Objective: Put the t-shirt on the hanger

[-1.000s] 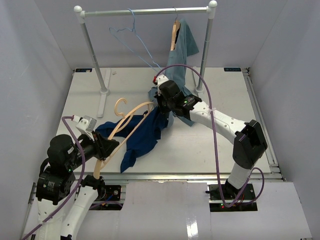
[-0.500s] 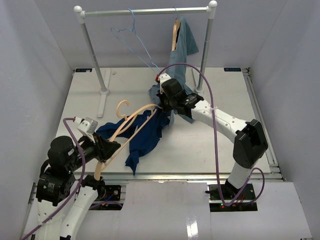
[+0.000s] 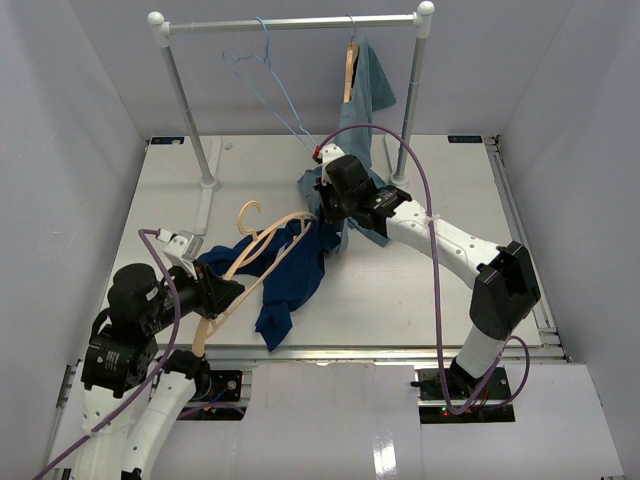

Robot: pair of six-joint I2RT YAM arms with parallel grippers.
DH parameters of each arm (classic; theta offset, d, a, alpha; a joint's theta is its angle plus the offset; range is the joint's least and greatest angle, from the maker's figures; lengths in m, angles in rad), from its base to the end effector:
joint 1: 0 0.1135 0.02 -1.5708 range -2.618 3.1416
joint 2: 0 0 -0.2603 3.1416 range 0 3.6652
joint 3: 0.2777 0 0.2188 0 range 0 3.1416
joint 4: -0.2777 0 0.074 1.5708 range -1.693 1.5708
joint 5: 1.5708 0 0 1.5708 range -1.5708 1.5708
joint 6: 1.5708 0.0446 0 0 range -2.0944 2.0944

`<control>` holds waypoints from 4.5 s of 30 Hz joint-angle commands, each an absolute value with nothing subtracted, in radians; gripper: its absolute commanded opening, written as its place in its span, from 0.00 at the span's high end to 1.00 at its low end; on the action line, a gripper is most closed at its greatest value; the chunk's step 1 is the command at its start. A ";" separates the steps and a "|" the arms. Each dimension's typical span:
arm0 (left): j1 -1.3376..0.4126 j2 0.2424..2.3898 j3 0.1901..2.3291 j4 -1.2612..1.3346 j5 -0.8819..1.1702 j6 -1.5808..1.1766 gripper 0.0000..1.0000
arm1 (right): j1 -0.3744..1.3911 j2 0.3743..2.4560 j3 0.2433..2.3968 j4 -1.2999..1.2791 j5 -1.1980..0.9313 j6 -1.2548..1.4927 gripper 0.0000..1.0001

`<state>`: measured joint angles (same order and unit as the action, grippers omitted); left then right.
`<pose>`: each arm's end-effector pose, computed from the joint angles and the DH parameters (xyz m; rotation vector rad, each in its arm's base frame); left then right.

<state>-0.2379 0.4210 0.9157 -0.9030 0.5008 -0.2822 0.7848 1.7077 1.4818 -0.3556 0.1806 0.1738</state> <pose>0.0367 -0.0309 0.3277 0.2906 1.9993 -0.8290 0.2692 0.2576 0.3179 -0.5494 2.0930 0.3640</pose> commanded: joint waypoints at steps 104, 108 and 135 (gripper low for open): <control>-0.233 0.461 0.930 -0.571 0.706 -0.322 1.00 | 0.766 1.553 1.728 -0.511 -0.047 0.055 0.92; -0.232 0.511 0.959 -0.567 0.575 -0.305 1.00 | 0.787 1.537 1.696 -0.493 -0.043 0.055 0.92; -0.232 0.547 0.953 -0.419 0.735 -0.322 1.00 | 0.874 1.593 1.903 -0.579 0.058 0.075 0.92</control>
